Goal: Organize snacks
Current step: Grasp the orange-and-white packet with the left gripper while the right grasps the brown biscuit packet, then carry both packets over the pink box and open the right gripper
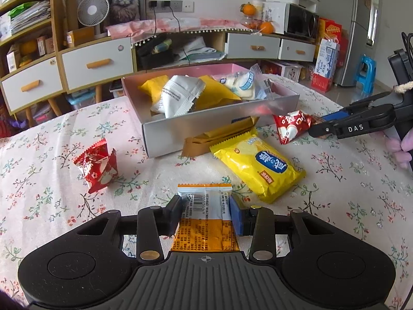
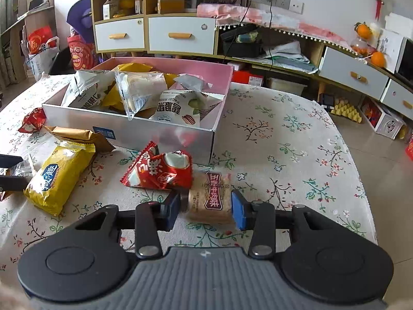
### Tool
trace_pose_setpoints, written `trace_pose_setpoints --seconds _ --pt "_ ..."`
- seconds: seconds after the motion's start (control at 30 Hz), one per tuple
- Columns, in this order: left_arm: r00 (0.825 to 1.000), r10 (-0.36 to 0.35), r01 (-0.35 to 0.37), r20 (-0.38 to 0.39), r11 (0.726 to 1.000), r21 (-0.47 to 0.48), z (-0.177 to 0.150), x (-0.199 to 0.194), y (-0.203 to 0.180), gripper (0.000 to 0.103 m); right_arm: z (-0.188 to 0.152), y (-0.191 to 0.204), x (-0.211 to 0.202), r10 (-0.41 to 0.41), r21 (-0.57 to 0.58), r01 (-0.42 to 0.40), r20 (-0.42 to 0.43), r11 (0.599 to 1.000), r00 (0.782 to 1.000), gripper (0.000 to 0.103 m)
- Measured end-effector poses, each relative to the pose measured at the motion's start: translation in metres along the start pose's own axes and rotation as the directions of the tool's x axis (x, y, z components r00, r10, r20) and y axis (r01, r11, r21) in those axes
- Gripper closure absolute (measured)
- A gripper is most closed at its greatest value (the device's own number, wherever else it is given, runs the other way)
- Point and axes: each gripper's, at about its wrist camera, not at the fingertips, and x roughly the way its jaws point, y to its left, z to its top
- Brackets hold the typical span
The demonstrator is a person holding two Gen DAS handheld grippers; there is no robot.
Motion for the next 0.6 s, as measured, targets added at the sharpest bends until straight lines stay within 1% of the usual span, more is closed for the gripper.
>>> trace_pose_setpoints --seconds 0.1,0.37,0.6 --pt "1.0 0.001 -0.001 -0.001 1.0 0.001 0.0021 0.0002 -0.0013 0.066 0.0008 -0.0038 -0.001 0.01 0.021 -0.009 -0.009 1.0 1.0 0.069" --pt "1.0 0.005 -0.006 -0.014 1.0 -0.027 0.0044 0.0026 0.0002 0.066 0.002 -0.0038 -0.0046 0.018 0.013 -0.018 -0.007 1.0 1.0 0.069" --pt "1.0 0.025 -0.024 0.014 0.998 -0.053 0.0087 -0.0003 0.0048 0.066 0.008 -0.0059 -0.0097 0.014 0.025 -0.014 0.013 1.0 1.0 0.07"
